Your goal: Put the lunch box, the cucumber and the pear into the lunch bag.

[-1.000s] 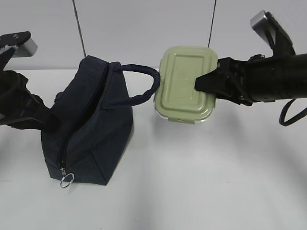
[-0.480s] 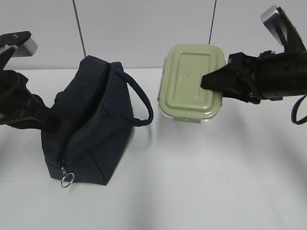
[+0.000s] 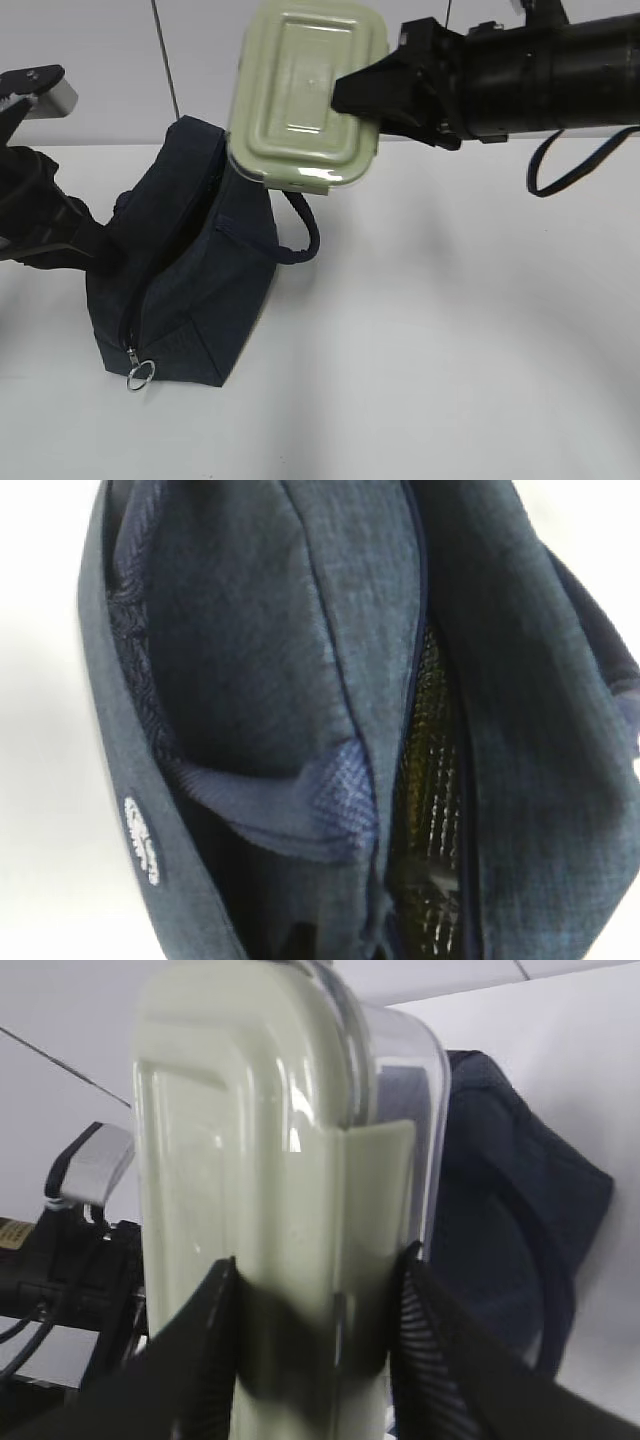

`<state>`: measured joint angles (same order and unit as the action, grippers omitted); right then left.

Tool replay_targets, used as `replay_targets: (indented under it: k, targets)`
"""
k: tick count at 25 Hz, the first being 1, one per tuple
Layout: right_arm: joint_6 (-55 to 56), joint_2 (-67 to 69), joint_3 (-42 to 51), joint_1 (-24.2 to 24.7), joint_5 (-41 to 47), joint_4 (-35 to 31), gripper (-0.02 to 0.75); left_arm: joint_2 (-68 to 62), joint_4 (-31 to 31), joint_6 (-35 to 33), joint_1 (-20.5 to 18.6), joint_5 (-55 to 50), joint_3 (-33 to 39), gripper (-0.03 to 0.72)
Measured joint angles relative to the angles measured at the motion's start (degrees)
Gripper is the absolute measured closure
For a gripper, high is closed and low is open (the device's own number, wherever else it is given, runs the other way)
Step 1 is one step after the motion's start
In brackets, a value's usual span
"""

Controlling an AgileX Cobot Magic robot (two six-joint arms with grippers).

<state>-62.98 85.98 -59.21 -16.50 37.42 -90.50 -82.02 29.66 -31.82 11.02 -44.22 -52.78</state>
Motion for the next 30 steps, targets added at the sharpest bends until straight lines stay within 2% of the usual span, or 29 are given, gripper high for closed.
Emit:
replay_targets:
  k: [7,22,25,30]
  targets:
    - [0.00,5.56,-4.92,-7.12,-4.81,-2.49,0.441,0.49,0.63,0.00,0.00,0.05,0.00,0.687]
    - [0.00,13.14,-10.58,-14.10,-13.04,-4.21,0.442,2.01,0.63,0.00,0.00,0.40,0.00,0.687]
    - [2.40,14.49,-10.58,-14.33,-13.26,0.33,0.442,2.05,0.56,0.00,0.00,0.51,0.00,0.687]
    - [12.05,14.59,-10.58,-14.33,-13.86,15.31,0.442,2.12,0.67,0.00,0.00,1.22,0.00,0.687]
